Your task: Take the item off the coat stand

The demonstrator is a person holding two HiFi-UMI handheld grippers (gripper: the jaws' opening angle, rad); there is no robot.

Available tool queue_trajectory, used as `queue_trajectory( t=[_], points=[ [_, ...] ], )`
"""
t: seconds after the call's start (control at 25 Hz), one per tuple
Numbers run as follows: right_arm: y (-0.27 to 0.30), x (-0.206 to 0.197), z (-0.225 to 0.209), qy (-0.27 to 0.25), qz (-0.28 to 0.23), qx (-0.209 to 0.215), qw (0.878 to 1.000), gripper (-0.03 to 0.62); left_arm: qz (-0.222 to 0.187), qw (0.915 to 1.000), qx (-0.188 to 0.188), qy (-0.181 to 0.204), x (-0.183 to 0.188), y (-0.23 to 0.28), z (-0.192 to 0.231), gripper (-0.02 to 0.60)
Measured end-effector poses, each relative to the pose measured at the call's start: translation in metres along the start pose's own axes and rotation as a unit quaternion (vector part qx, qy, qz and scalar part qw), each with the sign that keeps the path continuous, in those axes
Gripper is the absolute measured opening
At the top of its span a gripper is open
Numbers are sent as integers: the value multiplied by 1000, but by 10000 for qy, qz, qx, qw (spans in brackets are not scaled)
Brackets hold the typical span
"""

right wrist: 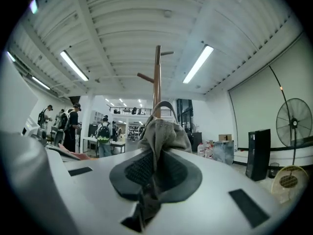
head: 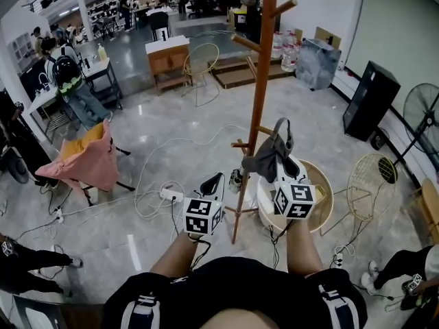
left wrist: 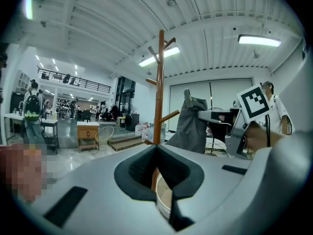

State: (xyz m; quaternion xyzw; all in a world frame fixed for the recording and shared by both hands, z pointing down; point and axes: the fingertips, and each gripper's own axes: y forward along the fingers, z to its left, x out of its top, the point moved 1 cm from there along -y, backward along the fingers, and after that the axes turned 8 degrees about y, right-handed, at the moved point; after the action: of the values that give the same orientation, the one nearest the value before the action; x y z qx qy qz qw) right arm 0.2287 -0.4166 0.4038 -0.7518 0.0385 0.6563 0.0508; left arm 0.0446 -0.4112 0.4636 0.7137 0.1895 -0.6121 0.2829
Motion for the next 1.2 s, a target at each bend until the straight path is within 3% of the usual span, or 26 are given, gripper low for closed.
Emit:
queue_trajectory(
  t=[0.24, 0.64, 1.2],
  points=[
    [-46, 3, -11, 118, -220, -377, 9990, 37, 28, 9998, -210, -37, -5, -2, -11, 12],
    [-78, -43, -19, -13, 157, -632, 9979, 36, 40, 9988, -494, -21, -4, 3, -30, 12],
    [-76, -46, -10, 174, 167, -515, 9984, 35, 52, 9989, -457, -17, -5, -7, -27, 12]
  ],
)
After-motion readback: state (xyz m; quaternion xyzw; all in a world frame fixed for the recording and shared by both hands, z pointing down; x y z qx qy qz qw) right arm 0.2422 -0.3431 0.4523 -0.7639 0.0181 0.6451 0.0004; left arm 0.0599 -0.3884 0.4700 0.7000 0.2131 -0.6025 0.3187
